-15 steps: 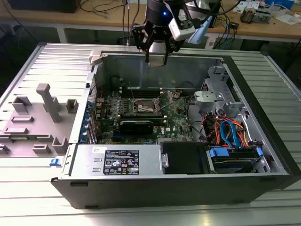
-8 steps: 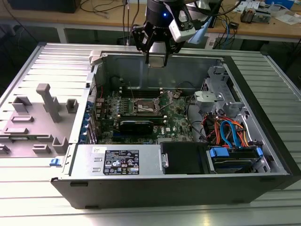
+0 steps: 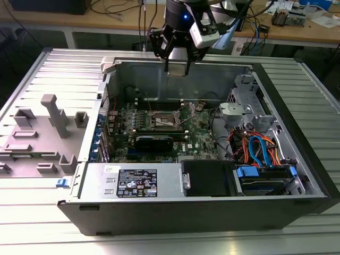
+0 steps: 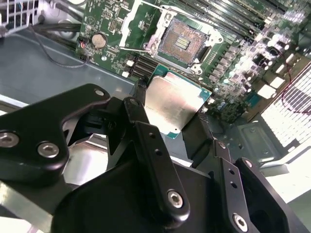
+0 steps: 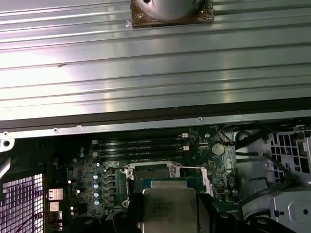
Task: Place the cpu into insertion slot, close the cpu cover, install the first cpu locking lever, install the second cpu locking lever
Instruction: 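Place the cpu into insertion slot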
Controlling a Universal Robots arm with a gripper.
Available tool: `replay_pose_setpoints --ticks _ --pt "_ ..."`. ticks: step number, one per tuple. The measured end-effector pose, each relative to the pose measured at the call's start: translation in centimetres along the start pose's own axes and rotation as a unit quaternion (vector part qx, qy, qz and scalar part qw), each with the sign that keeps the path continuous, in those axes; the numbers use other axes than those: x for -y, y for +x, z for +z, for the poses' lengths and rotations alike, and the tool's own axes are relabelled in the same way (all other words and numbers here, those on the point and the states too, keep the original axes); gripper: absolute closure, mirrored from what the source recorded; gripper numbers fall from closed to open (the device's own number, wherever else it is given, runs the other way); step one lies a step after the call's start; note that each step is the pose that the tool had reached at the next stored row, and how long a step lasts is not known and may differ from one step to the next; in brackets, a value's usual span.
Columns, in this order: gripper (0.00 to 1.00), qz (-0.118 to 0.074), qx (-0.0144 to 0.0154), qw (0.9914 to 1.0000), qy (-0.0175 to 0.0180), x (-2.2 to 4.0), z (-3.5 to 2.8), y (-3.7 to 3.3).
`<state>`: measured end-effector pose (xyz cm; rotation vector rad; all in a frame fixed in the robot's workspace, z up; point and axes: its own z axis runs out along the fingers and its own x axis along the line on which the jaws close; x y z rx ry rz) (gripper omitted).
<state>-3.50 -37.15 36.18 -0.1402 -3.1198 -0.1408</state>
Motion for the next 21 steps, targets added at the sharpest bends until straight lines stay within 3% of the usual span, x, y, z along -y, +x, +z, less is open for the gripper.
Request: replay_pose_setpoints --ticks 4,9,18,21 --pt "0.45 0.030 0.0027 0.99955 -0.0006 0.01 0.10 0.00" --pt "0.45 0.072 0.0064 0.99739 -0.0014 0.02 0.20 -0.01" --pt "0.45 0.080 0.0072 0.99679 -0.0017 0.66 0.49 -0.06" --pt "0.45 0.094 0.0085 0.99550 -0.0018 0.72 0.71 -0.08"
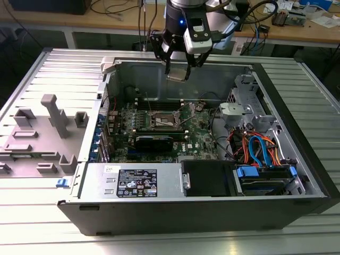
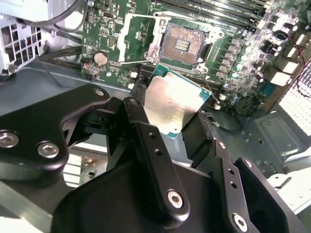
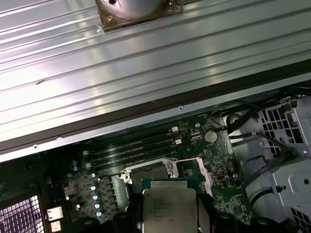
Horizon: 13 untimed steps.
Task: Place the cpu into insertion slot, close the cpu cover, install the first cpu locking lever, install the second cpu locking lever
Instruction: 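Place the cpu into insertion slot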
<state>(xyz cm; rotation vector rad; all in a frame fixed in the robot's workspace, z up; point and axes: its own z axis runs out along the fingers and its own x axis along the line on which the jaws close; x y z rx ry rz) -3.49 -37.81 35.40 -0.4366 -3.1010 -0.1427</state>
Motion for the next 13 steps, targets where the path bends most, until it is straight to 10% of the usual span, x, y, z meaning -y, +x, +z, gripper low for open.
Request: replay_pose_setpoints --ticks 13 --pt "0.45 0.051 0.0046 0.99870 -0.0009 0.69 0.78 -0.19"
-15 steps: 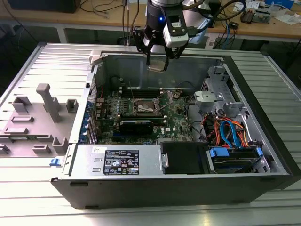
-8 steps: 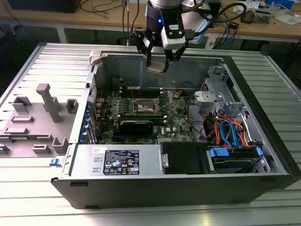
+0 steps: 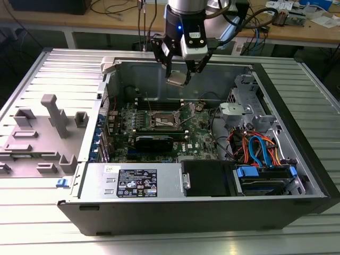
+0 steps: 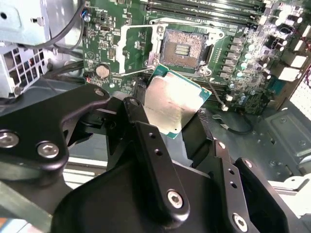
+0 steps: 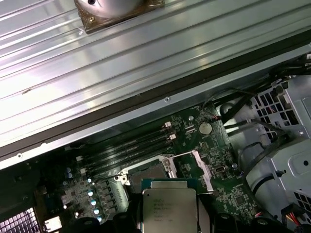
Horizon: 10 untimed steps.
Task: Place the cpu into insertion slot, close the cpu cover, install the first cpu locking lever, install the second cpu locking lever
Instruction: 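Place the cpu into insertion slot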
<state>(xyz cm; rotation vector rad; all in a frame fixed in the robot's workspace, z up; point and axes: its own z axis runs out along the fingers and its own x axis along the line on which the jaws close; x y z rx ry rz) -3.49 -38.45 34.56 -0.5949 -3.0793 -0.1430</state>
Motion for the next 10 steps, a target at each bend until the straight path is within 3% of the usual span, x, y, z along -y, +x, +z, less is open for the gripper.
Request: replay_pose_setpoints --ticks 4,7,10 --pt "0.45 0.027 0.0024 0.99962 -0.0006 0.03 0.27 0.00" --pt "0.45 0.052 0.0046 0.99864 -0.0010 0.05 0.48 -0.01" --pt "0.45 0.065 0.0055 0.99789 -0.0010 0.06 0.55 -0.01"
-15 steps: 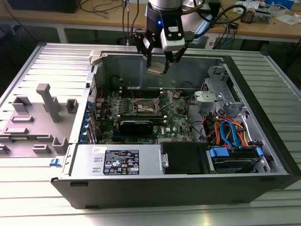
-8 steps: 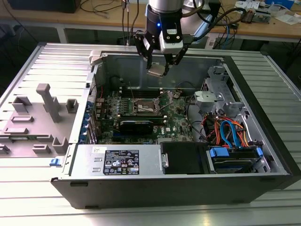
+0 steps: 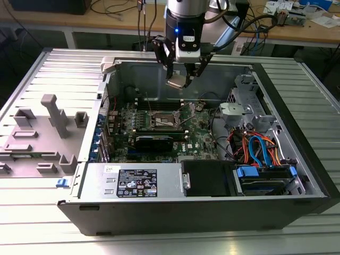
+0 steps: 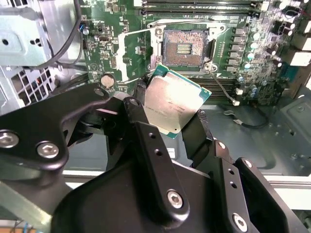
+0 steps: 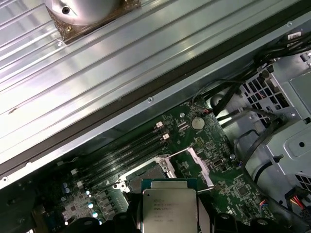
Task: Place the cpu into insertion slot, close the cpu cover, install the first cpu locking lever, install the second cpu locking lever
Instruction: 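Place the cpu into insertion slot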
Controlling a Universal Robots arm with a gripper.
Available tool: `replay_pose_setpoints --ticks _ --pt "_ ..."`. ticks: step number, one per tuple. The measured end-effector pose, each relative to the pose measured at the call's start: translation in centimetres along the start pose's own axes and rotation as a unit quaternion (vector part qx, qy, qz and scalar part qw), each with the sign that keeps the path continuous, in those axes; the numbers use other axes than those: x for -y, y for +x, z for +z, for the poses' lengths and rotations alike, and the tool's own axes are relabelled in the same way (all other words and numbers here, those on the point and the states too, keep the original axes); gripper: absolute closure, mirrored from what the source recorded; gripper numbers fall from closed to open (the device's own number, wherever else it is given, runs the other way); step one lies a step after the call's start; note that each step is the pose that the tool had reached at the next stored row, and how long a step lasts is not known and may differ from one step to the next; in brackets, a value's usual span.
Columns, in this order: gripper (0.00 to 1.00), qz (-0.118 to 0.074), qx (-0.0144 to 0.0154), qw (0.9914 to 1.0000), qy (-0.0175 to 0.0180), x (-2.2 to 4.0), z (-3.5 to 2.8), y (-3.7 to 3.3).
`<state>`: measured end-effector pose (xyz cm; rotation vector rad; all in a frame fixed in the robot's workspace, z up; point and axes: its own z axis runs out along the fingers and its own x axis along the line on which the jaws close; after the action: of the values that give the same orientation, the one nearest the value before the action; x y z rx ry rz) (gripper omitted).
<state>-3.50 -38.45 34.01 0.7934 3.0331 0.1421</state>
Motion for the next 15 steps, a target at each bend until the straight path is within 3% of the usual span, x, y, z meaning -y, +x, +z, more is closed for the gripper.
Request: replay_pose_setpoints --ticks 15 --pt "0.45 0.006 0.0005 0.99998 -0.0002 0.01 0.05 -0.01"
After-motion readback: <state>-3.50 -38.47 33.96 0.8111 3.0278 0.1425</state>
